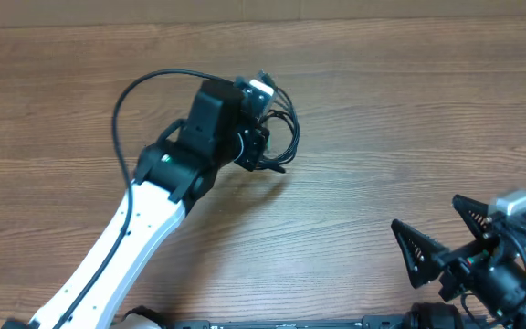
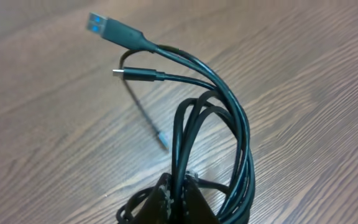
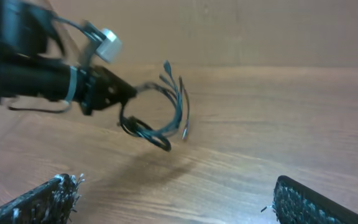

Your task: Untangle cables

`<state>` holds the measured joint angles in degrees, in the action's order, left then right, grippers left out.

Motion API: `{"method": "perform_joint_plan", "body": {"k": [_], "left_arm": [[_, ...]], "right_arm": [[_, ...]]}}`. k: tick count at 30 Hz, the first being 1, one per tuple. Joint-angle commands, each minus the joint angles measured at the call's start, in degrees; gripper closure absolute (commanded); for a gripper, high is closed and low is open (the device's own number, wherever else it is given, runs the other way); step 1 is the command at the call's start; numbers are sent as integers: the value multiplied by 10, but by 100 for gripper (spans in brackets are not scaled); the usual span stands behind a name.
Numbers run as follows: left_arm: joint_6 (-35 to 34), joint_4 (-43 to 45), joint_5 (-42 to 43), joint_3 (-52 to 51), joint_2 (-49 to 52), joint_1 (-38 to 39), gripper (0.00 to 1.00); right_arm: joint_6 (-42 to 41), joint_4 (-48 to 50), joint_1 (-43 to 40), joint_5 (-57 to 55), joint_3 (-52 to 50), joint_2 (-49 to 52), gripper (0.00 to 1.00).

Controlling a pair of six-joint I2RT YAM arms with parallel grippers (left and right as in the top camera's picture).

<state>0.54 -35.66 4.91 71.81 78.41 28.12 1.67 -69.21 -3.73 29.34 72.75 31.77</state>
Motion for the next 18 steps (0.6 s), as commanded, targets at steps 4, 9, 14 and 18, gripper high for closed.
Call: {"method": "perform_joint_plan", "body": {"k": [4,9,14,18], "left_arm": [[33,-8,-11,16,-21,0,96],[25,-10,23,19,-20,0,96],[-2,-23,26,30,-24,0,88],[-3,-62,26,30,-24,0,71]], "right_arm": [[-1,2,0,31,-27,2,0],[0,2,0,48,-39,3,0],[1,4,0,49,-64,4,0],[1,4,0,70,-88,4,0]]}}
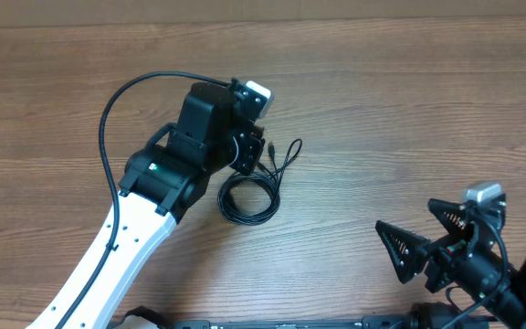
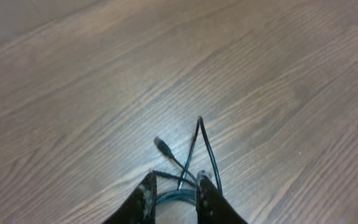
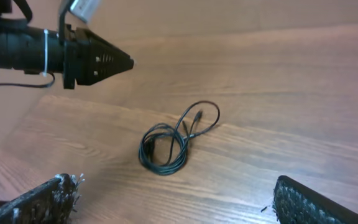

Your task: Untangle cables

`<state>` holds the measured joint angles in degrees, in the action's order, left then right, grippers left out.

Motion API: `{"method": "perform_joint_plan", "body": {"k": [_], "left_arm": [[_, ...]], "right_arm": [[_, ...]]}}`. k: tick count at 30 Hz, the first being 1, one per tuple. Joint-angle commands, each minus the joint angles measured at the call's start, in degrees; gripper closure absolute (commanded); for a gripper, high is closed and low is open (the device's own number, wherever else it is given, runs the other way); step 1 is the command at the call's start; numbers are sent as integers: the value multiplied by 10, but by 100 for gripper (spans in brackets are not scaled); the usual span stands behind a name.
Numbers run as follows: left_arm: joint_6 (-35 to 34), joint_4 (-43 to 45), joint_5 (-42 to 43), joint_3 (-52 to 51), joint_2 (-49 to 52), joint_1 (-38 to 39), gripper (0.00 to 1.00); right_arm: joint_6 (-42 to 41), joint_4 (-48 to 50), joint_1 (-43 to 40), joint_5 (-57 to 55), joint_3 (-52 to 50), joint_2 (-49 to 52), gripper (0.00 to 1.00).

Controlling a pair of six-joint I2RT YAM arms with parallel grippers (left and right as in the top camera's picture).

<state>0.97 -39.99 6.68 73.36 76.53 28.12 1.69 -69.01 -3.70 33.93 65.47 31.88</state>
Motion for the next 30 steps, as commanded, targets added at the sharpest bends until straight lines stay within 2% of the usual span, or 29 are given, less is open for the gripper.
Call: {"method": "perform_joint_plan", "body": {"k": [1,8,14,21,30], "left_arm": [[-9,-31,9,14,-5,0,70],[-56,-80,8,14,-5,0,68],[-69,-114,-2,-1,9,0,67],[-71,-54,-24,-87,45,0,68],[-74,-12,-62,-134,82,0,67]], "right_arm": [[1,2,-1,34,-23,3,0],[1,2,-1,67,-77,3,0],[4,11,-1,105,-88,3,0],[3,4,-1,118,-89,3,0],[3,-3,-1,118,-89,3,0]]}}
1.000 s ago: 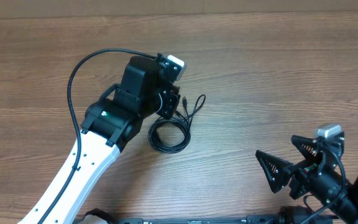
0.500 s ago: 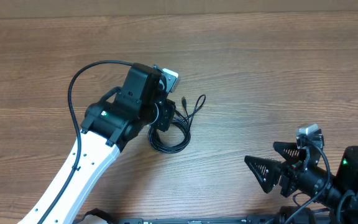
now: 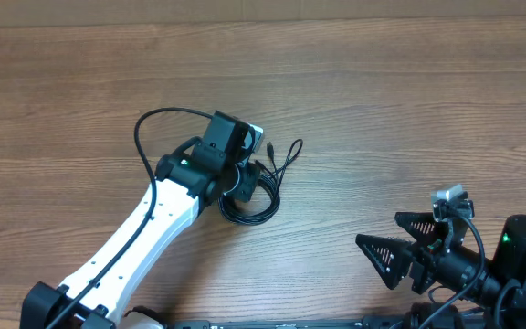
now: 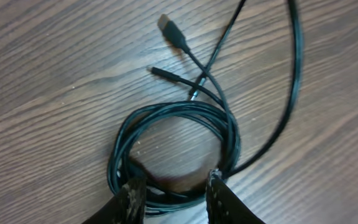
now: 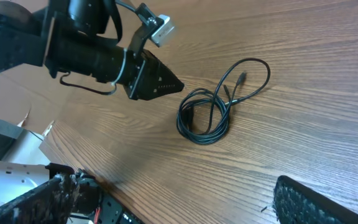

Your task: Untangle cables

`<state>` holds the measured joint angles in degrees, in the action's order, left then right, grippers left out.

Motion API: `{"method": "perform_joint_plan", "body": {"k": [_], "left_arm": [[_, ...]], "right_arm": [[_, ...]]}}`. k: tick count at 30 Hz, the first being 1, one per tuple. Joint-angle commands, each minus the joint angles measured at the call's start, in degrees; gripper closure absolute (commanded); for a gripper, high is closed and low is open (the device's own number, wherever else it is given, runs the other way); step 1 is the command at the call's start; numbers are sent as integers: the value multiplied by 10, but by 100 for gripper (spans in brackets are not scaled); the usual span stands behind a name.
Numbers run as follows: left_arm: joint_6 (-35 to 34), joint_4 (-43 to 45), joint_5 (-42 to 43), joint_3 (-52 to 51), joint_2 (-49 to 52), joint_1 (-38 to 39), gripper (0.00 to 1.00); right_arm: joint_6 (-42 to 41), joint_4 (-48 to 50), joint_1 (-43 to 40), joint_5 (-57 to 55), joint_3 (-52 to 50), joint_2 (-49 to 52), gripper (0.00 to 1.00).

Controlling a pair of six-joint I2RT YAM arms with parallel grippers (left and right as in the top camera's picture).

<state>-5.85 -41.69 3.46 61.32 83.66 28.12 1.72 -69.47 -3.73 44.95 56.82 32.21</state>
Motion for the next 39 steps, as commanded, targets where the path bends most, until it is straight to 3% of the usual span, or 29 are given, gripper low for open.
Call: {"method": "perform_joint_plan", "body": {"k": [1,15,22,27,34,39], "left_arm": [[-6,7,-38,-18,19,0,68],[-3,79,-71,-56,116,0,68],[41,90,-79,-56,117,0,64],[108,90,-83,-56,117,1,64],[154,112,-163,-56,117,-4,64],[172,120,-174,-56,117,-5,63]], "right_arm": [[3,0,0,8,-2,0,0],[33,-24,0,10,-2,0,0],[48,-21,0,10,-2,0,0],[48,-12,0,10,-2,0,0],[48,-12,0,10,-2,0,0],[48,-12,0,10,-2,0,0]]}}
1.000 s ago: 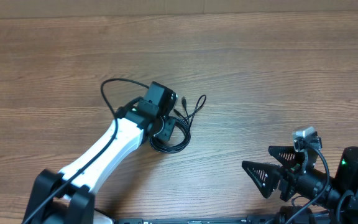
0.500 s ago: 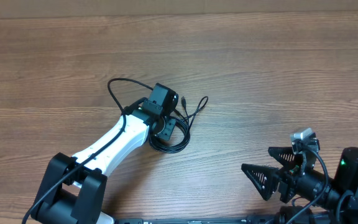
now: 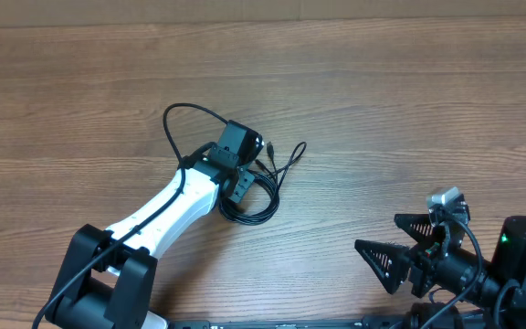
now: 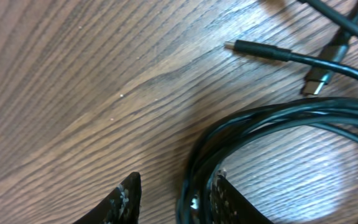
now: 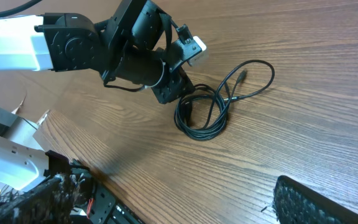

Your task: Untangle cables

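A black cable bundle (image 3: pixel 250 199) lies on the wooden table as a small coil, with one loop (image 3: pixel 292 153) reaching out to the right; it also shows in the right wrist view (image 5: pixel 204 116). My left gripper (image 3: pixel 238 185) is down at the coil's left side. In the left wrist view the gripper (image 4: pixel 174 200) is open, and the coil's strands (image 4: pixel 194 180) run between its fingers, close to the right one. A USB-C plug (image 4: pixel 253 49) and a second plug (image 4: pixel 317 79) lie just ahead. My right gripper (image 3: pixel 396 243) stands open at the front right, far from the cable.
The left arm's own black cable (image 3: pixel 183 117) arcs above the wrist. The right arm's base (image 3: pixel 519 265) fills the front right corner. Bare wood (image 3: pixel 409 100) lies around the bundle, and a table edge with gear below it shows in the right wrist view (image 5: pixel 36 155).
My left gripper was above the coil with the whole ring in view; now it is low at the table with the coil's strands between its open fingers. The right gripper has barely moved.
First my left gripper held the bundle off the table. Then the bundle lay on the wood as a coil with one loop out, let go, the gripper above it. Later the gripper was over the coil, and now it straddles the coil's left edge.
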`<state>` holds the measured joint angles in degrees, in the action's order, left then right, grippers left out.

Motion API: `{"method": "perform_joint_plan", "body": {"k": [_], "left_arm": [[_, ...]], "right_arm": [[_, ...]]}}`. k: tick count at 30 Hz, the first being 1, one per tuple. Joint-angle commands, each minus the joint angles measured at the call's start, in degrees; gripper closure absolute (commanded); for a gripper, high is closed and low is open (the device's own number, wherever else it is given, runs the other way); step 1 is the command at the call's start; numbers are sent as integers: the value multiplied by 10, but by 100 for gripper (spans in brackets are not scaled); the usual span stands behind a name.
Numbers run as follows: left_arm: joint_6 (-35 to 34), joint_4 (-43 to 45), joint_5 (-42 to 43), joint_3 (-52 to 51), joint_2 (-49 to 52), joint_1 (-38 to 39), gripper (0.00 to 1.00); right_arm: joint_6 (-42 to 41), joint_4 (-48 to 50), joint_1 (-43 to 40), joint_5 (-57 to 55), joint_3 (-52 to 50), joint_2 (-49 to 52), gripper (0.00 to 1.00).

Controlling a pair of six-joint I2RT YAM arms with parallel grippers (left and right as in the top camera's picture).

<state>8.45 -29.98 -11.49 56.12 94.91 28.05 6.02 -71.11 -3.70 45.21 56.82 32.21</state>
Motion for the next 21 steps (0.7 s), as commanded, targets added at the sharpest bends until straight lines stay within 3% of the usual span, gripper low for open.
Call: {"method": "perform_joint_plan", "body": {"k": [1,11,17,21], "left_arm": [[29,2,-24,-4,4,-5,63],[27,6,68,-19,4,-18,62],[27,16,70,-40,4,-19,62],[17,25,71,-48,4,-19,69]], "right_arm": [[5,4,-1,7,-2,0,0],[5,3,-1,7,-2,0,0],[5,3,-1,7,-2,0,0],[5,3,-1,8,-2,0,0]]}}
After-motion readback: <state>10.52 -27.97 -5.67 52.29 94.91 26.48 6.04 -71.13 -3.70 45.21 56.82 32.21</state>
